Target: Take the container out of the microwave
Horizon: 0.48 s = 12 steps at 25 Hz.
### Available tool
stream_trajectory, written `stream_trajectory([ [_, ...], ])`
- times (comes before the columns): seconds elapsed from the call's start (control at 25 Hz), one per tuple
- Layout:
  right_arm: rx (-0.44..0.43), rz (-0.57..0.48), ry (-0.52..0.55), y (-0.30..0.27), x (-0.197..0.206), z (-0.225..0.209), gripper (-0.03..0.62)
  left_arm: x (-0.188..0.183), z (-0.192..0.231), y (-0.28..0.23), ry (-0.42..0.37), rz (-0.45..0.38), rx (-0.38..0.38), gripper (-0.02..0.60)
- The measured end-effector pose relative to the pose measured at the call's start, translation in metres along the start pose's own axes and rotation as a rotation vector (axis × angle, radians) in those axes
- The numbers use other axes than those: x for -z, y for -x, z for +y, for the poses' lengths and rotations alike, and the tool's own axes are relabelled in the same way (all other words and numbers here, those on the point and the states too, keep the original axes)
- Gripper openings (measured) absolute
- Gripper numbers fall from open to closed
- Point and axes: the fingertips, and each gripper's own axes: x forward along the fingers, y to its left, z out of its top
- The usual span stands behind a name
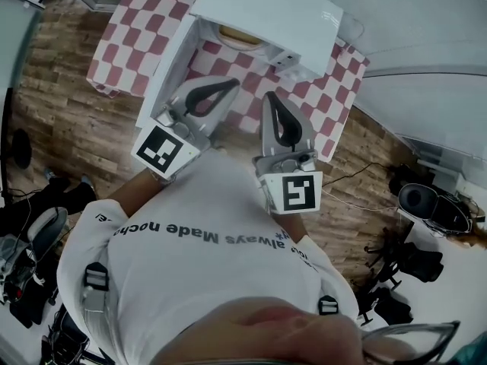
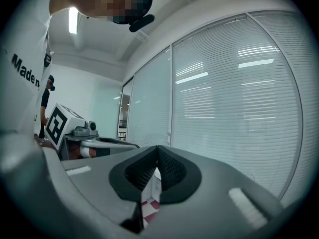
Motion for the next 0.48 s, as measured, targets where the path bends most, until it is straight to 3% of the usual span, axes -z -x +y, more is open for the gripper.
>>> stream_trajectory([
  [0.48,0.073,-0.010,0.003,-0.042,0.008,-0.019,0.002,0.008,0.041,-0.024,0.003,0.004,0.063,0.003],
])
